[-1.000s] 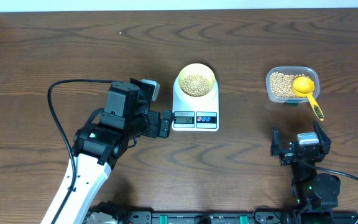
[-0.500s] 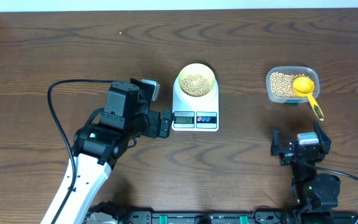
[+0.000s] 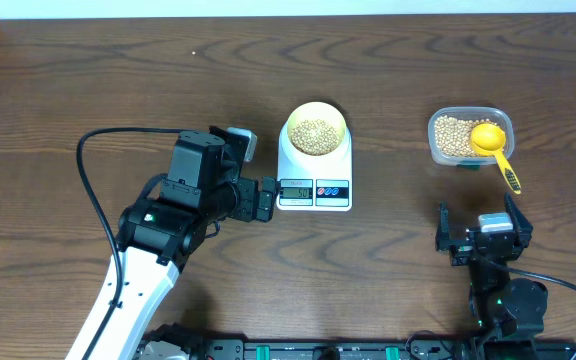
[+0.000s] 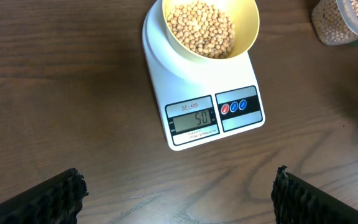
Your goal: Scoop item into bowl and weigh 50g on scale
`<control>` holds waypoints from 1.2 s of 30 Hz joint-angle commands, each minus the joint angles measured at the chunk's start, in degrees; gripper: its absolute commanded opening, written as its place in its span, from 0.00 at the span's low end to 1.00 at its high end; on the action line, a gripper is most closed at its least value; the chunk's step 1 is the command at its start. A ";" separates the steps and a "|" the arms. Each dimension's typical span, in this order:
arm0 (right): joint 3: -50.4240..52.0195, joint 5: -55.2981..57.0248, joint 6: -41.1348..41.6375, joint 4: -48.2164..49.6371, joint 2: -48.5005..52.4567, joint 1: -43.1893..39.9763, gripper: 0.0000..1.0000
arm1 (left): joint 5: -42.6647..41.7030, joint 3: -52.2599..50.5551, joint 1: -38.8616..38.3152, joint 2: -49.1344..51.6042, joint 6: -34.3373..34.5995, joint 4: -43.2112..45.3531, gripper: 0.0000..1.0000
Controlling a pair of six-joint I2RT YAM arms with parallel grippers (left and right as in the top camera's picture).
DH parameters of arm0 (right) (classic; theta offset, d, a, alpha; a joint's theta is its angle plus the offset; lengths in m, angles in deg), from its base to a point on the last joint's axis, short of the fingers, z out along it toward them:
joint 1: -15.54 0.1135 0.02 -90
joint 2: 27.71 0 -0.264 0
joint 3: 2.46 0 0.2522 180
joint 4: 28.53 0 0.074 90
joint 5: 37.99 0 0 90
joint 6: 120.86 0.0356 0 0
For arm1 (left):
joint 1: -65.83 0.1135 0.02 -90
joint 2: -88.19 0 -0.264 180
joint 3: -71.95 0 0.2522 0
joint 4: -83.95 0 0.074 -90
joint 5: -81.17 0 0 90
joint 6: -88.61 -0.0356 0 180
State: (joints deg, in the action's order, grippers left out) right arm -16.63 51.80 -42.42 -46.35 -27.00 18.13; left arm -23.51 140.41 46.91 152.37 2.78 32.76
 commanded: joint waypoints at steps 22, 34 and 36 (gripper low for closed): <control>0.09 0.50 -0.74 -0.28 -0.42 -0.02 0.99 | 0.39 -0.15 -0.02 -0.22 -0.94 -0.04 0.98; 0.09 0.50 -0.74 -0.28 -0.42 -0.02 0.99 | 3.15 -0.15 -0.02 -0.35 -0.96 10.01 0.98; 0.09 0.50 -0.74 -0.28 -0.42 -0.02 0.99 | 6.78 -0.15 -0.02 -0.33 -0.96 11.98 0.98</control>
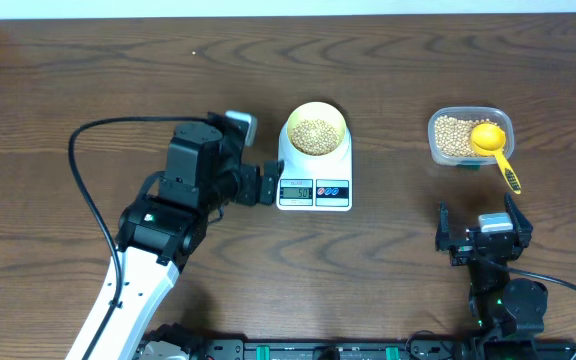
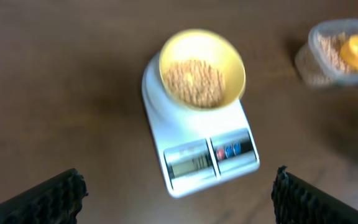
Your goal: Scoop item into bowl and weigh 50g on scale
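A yellow bowl (image 1: 315,130) of pale beans sits on the white scale (image 1: 314,188) at the table's middle; the same bowl (image 2: 201,70) and scale (image 2: 204,158) show blurred in the left wrist view, display unreadable. My left gripper (image 1: 264,185) is open just left of the scale's display, nothing between its fingers (image 2: 48,199). A clear tub (image 1: 463,135) of beans holds the yellow scoop (image 1: 492,145) at the right. My right gripper (image 1: 478,232) rests near the front right, away from everything; its jaws stand apart.
The left arm's black cable (image 1: 83,170) loops over the table on the left. The tub (image 2: 334,51) with the scoop shows at the upper right of the left wrist view. Dark wood table (image 1: 88,80) all round.
My left gripper has shifted slightly back and up, so the scale and bowl look smaller and blurred in its view. The right arm, bowl, scale and tub have not moved.
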`<control>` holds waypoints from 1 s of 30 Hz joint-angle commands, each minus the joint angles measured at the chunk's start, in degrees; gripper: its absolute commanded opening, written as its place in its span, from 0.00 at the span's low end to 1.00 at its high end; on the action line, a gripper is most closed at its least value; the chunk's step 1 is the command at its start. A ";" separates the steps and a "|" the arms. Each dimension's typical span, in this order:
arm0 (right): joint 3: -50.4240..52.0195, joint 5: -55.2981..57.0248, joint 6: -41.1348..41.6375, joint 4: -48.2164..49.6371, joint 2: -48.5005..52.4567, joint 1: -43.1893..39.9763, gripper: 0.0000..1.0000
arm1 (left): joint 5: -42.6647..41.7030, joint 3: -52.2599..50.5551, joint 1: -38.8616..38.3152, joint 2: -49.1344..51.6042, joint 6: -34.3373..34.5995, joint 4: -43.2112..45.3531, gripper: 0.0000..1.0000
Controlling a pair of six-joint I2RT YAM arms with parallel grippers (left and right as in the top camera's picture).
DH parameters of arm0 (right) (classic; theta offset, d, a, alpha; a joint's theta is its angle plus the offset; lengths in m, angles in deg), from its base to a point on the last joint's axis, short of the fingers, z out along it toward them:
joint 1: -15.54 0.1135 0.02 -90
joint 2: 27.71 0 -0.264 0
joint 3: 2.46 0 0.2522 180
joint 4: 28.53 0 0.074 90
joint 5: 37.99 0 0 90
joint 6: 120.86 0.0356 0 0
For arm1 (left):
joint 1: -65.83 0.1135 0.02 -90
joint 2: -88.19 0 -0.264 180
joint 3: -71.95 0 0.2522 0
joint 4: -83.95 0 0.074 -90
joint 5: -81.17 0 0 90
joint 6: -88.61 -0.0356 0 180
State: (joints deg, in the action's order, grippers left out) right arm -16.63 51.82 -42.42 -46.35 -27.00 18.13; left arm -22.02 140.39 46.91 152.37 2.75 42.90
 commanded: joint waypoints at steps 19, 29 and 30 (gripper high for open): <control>0.09 0.50 -0.74 -0.28 -0.42 -0.02 0.99 | 19.26 -0.15 6.25 -1.27 -0.92 10.69 0.98; 0.09 0.48 -0.74 -0.28 -0.42 -0.02 0.99 | 19.21 -5.46 9.64 -8.68 -0.92 11.98 0.98; 0.09 0.48 -0.74 -0.28 -0.42 -0.02 0.99 | 19.23 -6.58 9.64 -9.70 -0.94 12.79 0.98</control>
State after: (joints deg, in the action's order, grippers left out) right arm -16.63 51.82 -42.42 -46.35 -27.00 18.13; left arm -3.73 137.02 56.07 144.98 2.62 54.31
